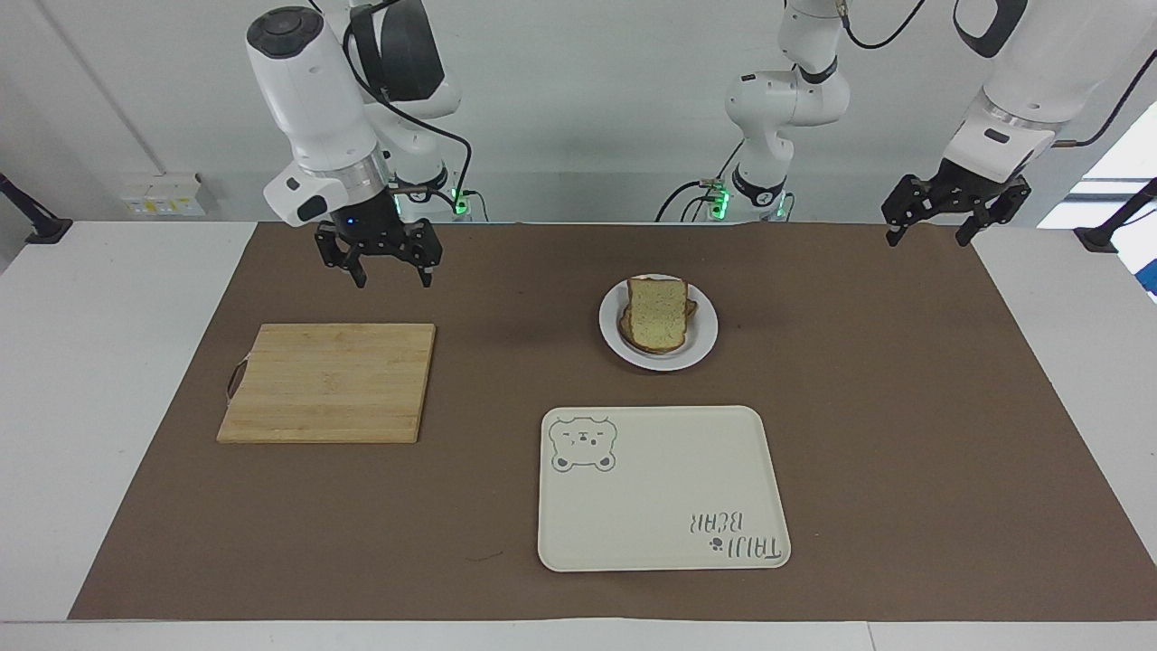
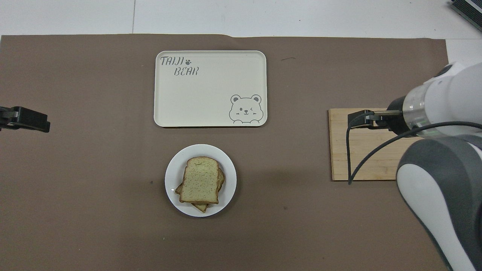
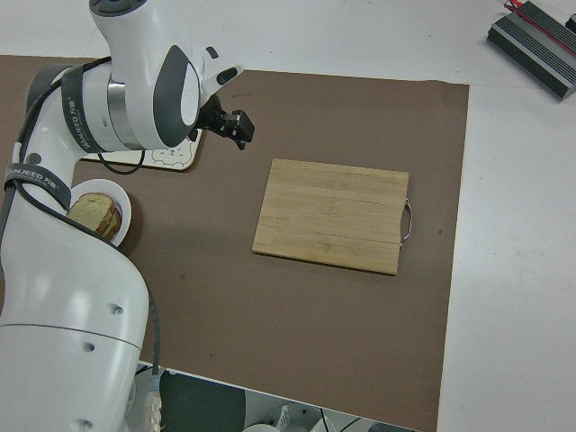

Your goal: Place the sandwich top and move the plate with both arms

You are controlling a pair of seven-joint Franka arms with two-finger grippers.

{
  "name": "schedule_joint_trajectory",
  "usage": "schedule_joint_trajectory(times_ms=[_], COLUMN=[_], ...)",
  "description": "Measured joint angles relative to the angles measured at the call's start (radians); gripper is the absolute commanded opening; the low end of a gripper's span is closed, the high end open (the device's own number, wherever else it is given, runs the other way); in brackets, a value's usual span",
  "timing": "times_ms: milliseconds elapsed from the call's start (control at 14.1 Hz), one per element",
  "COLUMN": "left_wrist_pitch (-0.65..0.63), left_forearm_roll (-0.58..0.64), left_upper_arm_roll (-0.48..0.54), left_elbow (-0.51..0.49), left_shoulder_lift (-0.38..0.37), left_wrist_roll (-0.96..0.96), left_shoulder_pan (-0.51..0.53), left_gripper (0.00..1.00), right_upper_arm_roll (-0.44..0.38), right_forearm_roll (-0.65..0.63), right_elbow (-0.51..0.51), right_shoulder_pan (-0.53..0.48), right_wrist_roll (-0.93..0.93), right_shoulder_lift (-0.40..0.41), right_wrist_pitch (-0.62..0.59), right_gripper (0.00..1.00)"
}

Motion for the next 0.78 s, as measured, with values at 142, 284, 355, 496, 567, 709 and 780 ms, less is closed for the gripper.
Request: schedule_joint_trajectory(times_ms=[142,284,355,496,567,709,780], left_wrist_pitch=[0.000,0.000,-0.001,-0.004,-0.009,-0.022,-0.026], left_forearm_roll=[-0.007,-0.042,-0.076,-0.136,-0.154,-0.198,-0.216], left_upper_arm_roll=[-0.003,-0.014,-0.018,-0.019,-0.018,-0.009,-0.004], left_elbow=[0.000,0.000,0.000,0.000,-0.001,-0.010,-0.023], left_shoulder_lift=[0.000,0.000,-0.001,-0.003,-0.004,-0.006,-0.007], left_wrist_roll=[0.000,0.000,0.000,0.008,0.030,0.097,0.126], left_shoulder_pan=[0.000,0.000,-0.001,-0.001,0.000,0.003,0.007], left_gripper=[1.00,1.00,1.00,1.00,1.00,1.00,1.00], right_upper_arm_roll=[0.000,0.000,0.000,0.000,0.000,-0.002,-0.006], right_forearm_roll=[-0.030,-0.033,-0.034,-0.034,-0.034,-0.034,-0.034], right_elbow=[0.032,0.068,0.090,0.131,0.143,0.154,0.155], right_shoulder_pan=[-0.007,-0.010,-0.019,-0.047,-0.062,-0.078,-0.082], right_wrist_roll=[0.000,0.001,0.001,0.001,0.001,0.001,0.001], right_shoulder_lift=[-0.012,-0.017,-0.019,-0.026,-0.031,-0.047,-0.059], right_wrist_pitch=[-0.066,-0.117,-0.141,-0.188,-0.199,-0.203,-0.204], right_gripper=[1.00,1.00,1.00,1.00,1.00,1.00,1.00])
